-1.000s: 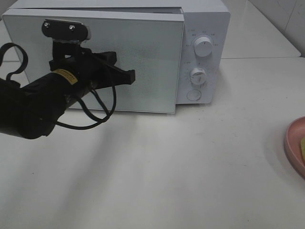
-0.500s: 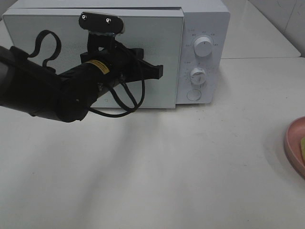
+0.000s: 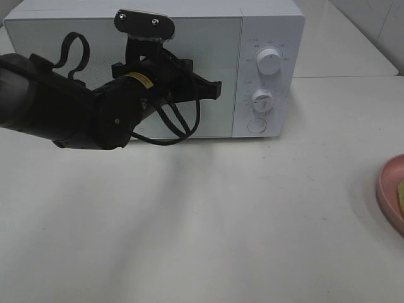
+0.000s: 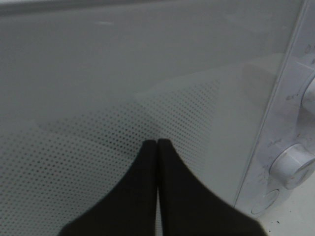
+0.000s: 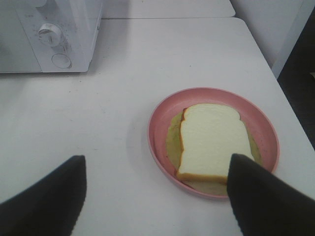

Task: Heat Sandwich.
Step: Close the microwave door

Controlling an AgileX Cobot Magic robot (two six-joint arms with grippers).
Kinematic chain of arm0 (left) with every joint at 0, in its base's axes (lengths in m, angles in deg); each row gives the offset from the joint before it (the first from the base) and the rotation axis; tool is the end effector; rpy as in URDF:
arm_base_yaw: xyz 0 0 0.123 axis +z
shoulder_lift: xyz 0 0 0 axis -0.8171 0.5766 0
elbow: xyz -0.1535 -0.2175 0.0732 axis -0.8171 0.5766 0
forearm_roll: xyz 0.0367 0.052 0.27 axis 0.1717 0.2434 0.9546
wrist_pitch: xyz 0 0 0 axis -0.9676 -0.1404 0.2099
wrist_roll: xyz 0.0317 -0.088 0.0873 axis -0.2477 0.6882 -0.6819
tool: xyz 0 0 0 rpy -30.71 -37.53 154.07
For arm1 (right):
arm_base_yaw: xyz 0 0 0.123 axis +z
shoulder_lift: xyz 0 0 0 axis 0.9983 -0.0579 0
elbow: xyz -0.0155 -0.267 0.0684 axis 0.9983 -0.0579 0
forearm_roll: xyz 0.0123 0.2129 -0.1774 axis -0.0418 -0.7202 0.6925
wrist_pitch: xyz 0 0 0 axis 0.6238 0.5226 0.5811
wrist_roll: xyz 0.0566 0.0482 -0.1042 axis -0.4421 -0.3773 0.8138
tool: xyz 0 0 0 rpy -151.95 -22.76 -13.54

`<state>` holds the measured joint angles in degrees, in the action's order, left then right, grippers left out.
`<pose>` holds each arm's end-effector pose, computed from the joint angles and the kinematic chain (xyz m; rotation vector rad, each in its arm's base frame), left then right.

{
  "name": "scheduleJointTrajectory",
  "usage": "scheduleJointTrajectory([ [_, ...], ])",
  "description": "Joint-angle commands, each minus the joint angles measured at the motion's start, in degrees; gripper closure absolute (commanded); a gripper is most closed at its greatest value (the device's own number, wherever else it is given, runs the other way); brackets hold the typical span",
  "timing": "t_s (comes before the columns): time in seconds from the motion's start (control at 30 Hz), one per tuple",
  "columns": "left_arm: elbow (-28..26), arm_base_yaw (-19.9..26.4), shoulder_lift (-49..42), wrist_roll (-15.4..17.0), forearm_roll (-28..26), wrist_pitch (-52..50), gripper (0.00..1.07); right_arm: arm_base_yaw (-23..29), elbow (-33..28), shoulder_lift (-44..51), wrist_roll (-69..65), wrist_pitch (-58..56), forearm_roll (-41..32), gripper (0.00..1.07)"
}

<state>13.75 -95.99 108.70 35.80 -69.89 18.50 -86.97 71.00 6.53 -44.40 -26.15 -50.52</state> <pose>0.3753 -0.2825 0.1258 0.3627 1.7607 -0.3364 0.0627 -0.0061 0.2788 0.0444 1.9852 -0.0430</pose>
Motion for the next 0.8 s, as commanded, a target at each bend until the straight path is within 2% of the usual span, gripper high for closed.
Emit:
scheduleJointTrajectory([
  [0.03,-1.4,1.3,0.0,0.0,-3.4,-3.3,1.07,-0.5,-0.1,1.6,0.2,0.5,0.1,0.31],
  [0.63,-1.4,1.1,0.0,0.0,-3.3,-2.9,1.07,-0.5,-0.1,1.6,0.2,0.5,0.1,0.31],
  [0.8,-1.2,1.1,-0.7,0.0,-3.3,0.6,1.07,-0.5,-0.1,1.6,0.2,0.5,0.1,0.31],
])
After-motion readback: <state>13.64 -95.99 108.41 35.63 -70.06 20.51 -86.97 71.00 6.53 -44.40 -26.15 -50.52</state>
